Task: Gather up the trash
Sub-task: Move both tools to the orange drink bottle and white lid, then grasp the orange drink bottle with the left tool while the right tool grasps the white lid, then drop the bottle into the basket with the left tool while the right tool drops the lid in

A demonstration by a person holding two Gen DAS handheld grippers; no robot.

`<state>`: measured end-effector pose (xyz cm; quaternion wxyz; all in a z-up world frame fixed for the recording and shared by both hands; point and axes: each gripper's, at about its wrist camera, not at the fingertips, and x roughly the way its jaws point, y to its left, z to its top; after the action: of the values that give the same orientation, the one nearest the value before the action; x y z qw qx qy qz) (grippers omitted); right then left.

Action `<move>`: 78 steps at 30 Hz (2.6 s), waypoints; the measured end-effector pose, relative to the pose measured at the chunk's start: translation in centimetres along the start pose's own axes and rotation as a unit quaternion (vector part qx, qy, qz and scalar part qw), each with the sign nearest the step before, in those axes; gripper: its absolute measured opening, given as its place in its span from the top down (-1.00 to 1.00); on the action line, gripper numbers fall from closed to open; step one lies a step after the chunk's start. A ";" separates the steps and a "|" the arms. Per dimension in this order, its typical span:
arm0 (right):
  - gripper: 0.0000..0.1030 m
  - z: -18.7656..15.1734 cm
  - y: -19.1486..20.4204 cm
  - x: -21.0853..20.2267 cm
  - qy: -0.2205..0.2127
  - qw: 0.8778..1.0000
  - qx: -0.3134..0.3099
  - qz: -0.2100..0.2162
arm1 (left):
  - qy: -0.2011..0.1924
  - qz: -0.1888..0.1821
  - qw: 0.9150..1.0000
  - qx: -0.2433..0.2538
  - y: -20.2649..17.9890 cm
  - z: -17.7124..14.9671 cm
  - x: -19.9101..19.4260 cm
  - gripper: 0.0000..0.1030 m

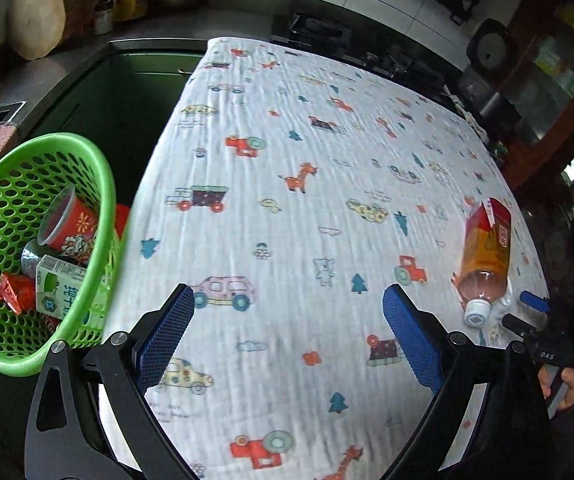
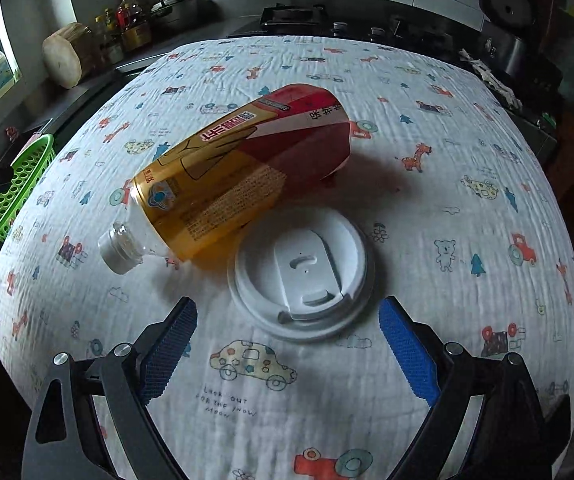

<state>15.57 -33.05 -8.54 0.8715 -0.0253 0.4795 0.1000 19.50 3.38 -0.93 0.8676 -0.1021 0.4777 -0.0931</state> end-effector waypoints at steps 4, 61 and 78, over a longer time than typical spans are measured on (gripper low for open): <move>-0.74 0.5 -0.4 1.0 0.001 1.000 0.001 0.003 | 0.009 -0.015 0.999 0.030 -3.1 0.5 1.0 -0.83; -0.75 -3.1 -3.4 -0.6 -0.005 0.999 0.039 0.000 | 0.090 -0.065 0.958 0.266 -26.6 1.2 13.5 -0.27; -0.75 1.5 4.4 -0.9 -0.017 0.998 -0.031 0.046 | 0.015 -0.050 0.989 0.139 -11.5 3.6 4.4 -0.25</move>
<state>15.48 -28.64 -6.70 0.8729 -0.0281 0.4615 0.1556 24.10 -8.54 0.45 0.8606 -0.0028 0.4670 -0.2032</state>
